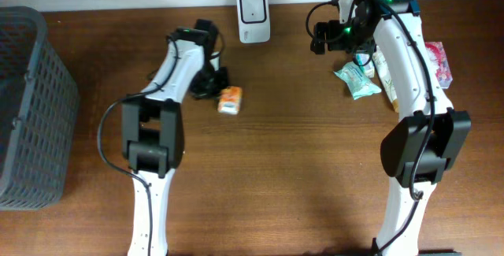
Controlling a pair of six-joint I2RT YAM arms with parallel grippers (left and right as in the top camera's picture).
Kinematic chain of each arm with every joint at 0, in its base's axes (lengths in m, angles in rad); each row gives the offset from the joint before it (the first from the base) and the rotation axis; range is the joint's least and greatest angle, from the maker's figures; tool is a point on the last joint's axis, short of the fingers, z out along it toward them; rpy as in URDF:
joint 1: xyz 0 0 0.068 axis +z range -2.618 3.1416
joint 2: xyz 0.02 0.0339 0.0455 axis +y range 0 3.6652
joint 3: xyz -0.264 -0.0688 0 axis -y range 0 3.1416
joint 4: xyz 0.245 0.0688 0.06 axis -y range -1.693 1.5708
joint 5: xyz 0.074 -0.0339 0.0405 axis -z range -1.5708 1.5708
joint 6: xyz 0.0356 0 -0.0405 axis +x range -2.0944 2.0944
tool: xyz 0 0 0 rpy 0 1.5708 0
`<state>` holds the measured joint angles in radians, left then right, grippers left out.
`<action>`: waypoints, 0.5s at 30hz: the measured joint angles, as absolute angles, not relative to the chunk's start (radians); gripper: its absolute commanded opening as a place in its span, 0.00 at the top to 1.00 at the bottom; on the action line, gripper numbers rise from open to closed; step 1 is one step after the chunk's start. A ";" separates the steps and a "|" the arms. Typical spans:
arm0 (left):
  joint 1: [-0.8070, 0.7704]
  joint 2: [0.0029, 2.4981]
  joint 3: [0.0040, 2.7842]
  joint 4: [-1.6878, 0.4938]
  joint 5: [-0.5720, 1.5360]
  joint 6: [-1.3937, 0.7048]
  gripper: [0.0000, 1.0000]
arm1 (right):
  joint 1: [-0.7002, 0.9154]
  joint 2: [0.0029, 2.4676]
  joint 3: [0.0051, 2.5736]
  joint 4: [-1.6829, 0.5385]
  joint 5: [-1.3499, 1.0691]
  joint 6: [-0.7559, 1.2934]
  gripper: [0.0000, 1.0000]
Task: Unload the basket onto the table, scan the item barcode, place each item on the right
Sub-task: 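Push the orange Kleenex packet toward table center with the left gripper, then reach the right gripper to the orange Kleenex packet and grasp it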
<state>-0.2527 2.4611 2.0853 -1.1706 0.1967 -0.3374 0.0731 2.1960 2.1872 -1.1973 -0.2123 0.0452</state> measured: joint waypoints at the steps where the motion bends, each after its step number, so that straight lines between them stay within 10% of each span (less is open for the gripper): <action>1: -0.291 2.461 2.085 -1.122 0.242 -0.340 1.00 | 0.073 2.196 2.187 -1.198 -0.213 0.045 0.02; 6: -0.578 2.463 2.159 -1.187 0.365 -0.358 1.00 | 0.073 2.196 2.187 -1.196 -0.212 0.045 0.01; 9: -0.444 2.453 2.427 -1.432 0.081 -0.352 0.53 | 0.073 2.196 2.187 -1.197 -0.213 0.045 0.01; 11: -0.282 2.448 2.471 -1.481 -0.001 -0.349 0.01 | 0.073 2.196 2.187 -1.197 -0.213 0.045 0.01; 15: -0.094 2.448 2.471 -1.522 -0.045 -0.348 0.01 | 0.074 2.196 2.187 -1.227 -0.440 0.046 0.01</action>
<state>-0.0940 2.4477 2.4714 -1.5223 -0.0452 -0.3481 0.0742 2.1960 2.1872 -1.2270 -0.4397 0.0460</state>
